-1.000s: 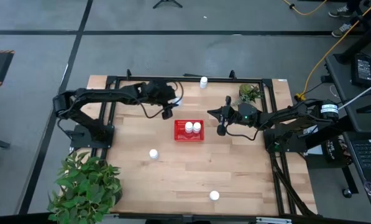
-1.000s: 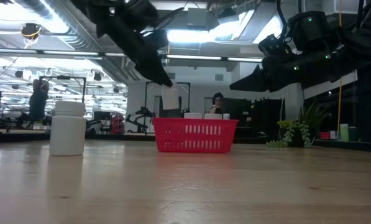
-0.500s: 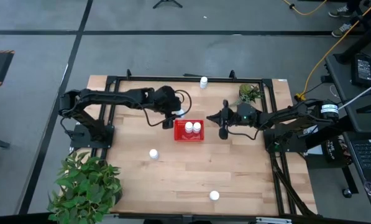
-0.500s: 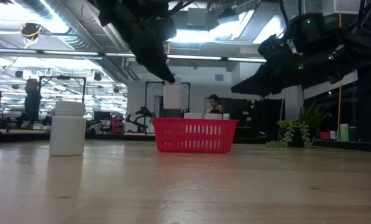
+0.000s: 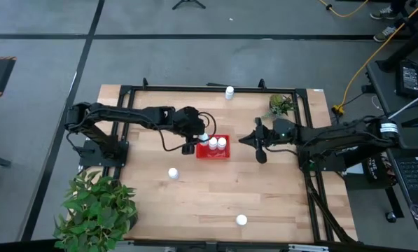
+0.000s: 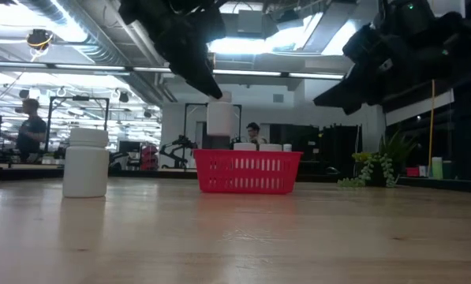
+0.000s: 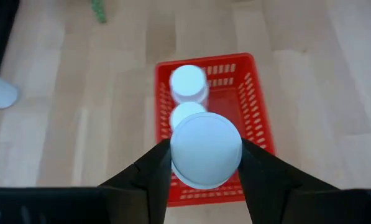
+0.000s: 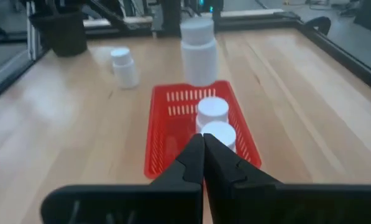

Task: Pick and place pill bottles into a basket
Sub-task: Put the white pill bottle into the red basket

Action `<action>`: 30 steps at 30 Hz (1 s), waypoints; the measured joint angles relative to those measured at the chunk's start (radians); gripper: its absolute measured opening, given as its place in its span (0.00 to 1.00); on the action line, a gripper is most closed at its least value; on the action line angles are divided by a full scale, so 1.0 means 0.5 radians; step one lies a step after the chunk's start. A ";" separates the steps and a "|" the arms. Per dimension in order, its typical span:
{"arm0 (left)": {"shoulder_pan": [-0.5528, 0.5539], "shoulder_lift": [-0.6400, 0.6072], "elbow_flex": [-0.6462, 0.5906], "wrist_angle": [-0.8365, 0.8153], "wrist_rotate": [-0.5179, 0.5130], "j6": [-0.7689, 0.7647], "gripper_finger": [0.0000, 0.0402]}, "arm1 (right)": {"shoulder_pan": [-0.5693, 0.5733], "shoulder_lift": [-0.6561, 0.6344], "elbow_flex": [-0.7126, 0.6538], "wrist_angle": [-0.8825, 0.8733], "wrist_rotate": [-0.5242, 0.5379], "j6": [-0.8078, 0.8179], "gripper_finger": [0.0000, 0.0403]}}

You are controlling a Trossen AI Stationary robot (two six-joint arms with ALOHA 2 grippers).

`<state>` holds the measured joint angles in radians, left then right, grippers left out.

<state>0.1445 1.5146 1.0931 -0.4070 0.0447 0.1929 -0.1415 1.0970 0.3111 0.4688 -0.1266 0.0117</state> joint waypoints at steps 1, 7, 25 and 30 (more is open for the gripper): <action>-0.017 0.000 0.000 -0.001 -0.001 -0.017 0.38 | 0.017 -0.004 0.000 -0.020 0.019 -0.024 0.01; -0.075 0.029 0.000 -0.004 -0.055 -0.085 0.38 | 0.057 -0.002 0.000 -0.090 0.076 -0.030 0.01; 0.003 0.130 -0.014 0.009 -0.039 -0.098 0.38 | 0.056 -0.002 0.000 -0.066 0.078 -0.040 0.01; 0.003 0.228 -0.014 0.028 -0.037 -0.096 0.38 | 0.056 -0.002 0.000 -0.065 0.078 -0.039 0.01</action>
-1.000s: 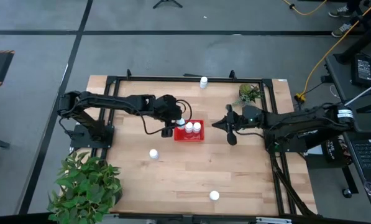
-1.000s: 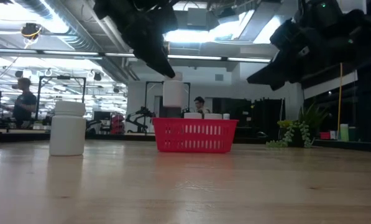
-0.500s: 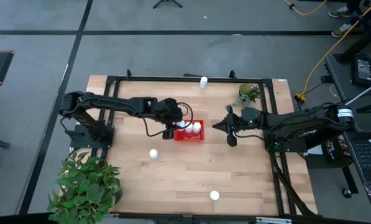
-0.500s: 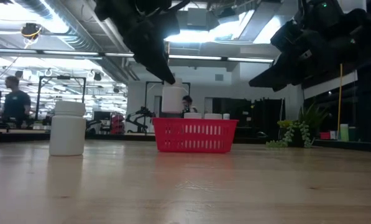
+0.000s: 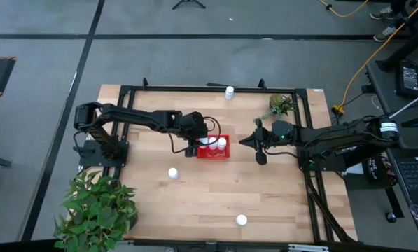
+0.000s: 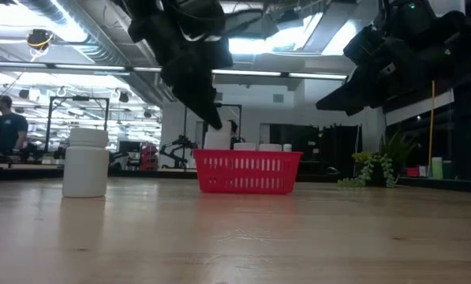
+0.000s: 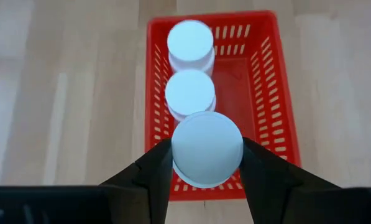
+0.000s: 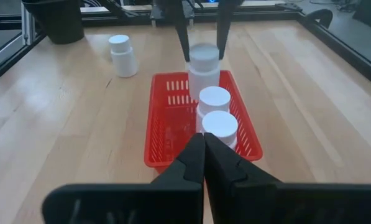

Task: Pick and place pill bottles into a basket
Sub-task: Put the white pill bottle into the red basket

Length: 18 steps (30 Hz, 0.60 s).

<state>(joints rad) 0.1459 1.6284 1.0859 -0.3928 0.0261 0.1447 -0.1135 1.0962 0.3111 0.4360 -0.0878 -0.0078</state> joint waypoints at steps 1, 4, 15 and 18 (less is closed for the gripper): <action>0.000 0.019 0.000 0.004 -0.001 0.012 0.38 | 0.000 0.000 0.000 0.000 0.000 0.001 0.01; 0.000 0.064 0.000 0.010 -0.012 0.021 0.38 | 0.000 0.000 0.000 0.000 0.000 0.000 0.01; 0.032 0.085 0.000 0.064 -0.008 0.030 0.38 | 0.000 0.000 0.000 0.000 0.000 0.000 0.01; 0.031 0.085 0.000 0.064 -0.008 0.025 0.38 | 0.000 0.000 0.000 0.000 0.000 0.000 0.01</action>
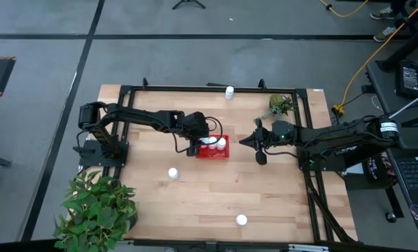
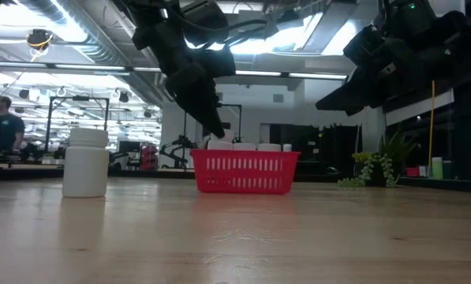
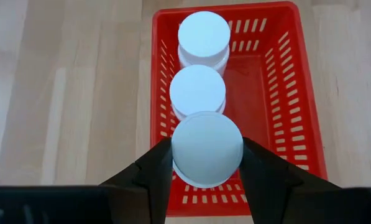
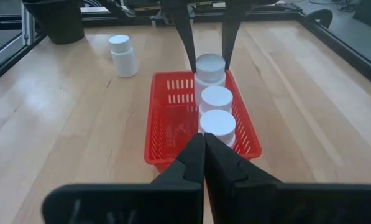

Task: Pick and place pill bottles into a basket
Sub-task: Put the white pill bottle into the red basket

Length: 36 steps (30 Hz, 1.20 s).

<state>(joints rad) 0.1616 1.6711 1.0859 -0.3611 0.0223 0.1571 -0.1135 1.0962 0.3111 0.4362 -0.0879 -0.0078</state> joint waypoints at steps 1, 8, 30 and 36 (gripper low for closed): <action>0.001 0.000 0.000 0.001 0.000 -0.004 0.38 | 0.000 0.000 0.000 0.000 0.000 0.000 0.01; 0.001 0.000 0.000 0.013 0.001 -0.014 0.38 | 0.000 0.000 0.000 0.000 0.000 0.000 0.01; 0.001 0.003 -0.095 0.150 0.002 -0.030 0.38 | 0.000 0.001 0.000 -0.012 -0.002 0.006 0.01; 0.001 0.014 -0.095 0.157 0.002 -0.041 0.38 | -0.001 0.001 0.000 -0.013 -0.002 0.007 0.01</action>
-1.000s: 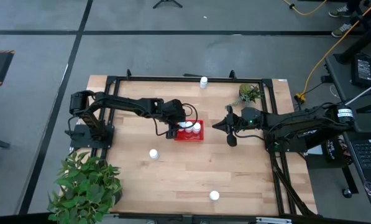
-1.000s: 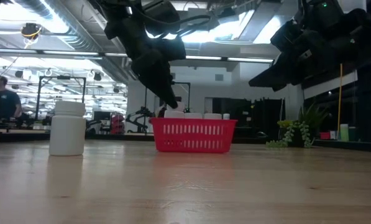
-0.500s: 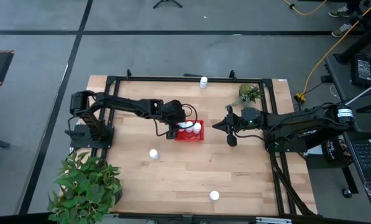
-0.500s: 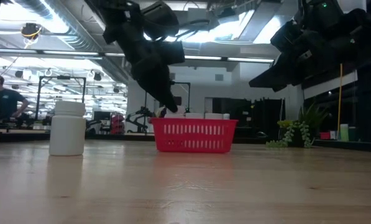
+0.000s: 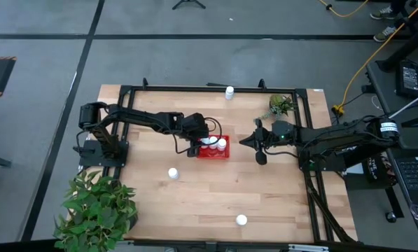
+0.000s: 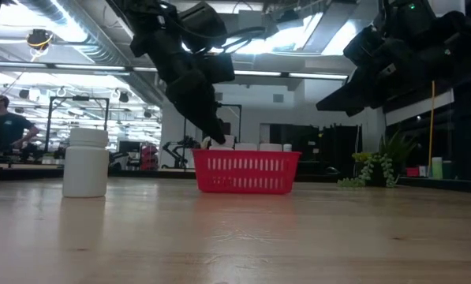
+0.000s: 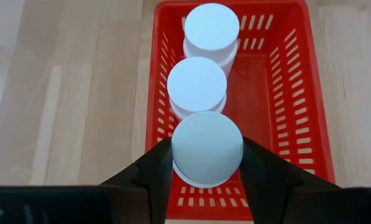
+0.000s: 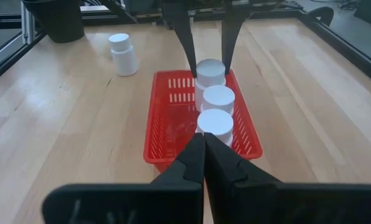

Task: Pick and place pill bottles into a basket
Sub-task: Put the white pill bottle into the red basket

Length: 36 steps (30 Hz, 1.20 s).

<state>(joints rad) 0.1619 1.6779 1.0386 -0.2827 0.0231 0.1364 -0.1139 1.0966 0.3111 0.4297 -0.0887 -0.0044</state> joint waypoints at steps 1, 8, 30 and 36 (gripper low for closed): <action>0.000 0.000 0.000 -0.001 0.000 -0.001 0.38 | 0.000 0.000 0.000 0.000 0.000 0.000 0.01; 0.000 0.000 0.000 -0.001 -0.004 -0.003 0.38 | 0.000 0.000 0.000 -0.001 0.000 0.002 0.01; 0.005 0.000 -0.002 0.006 -0.045 -0.001 0.38 | 0.001 0.000 0.000 -0.015 -0.004 0.047 0.01; 0.008 -0.015 -0.003 -0.015 -0.046 0.001 0.38 | 0.001 0.000 0.000 -0.023 -0.004 0.053 0.01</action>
<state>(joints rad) 0.1658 1.6706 1.0370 -0.2900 0.0001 0.1367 -0.1133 1.0966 0.3111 0.4184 -0.0906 0.0223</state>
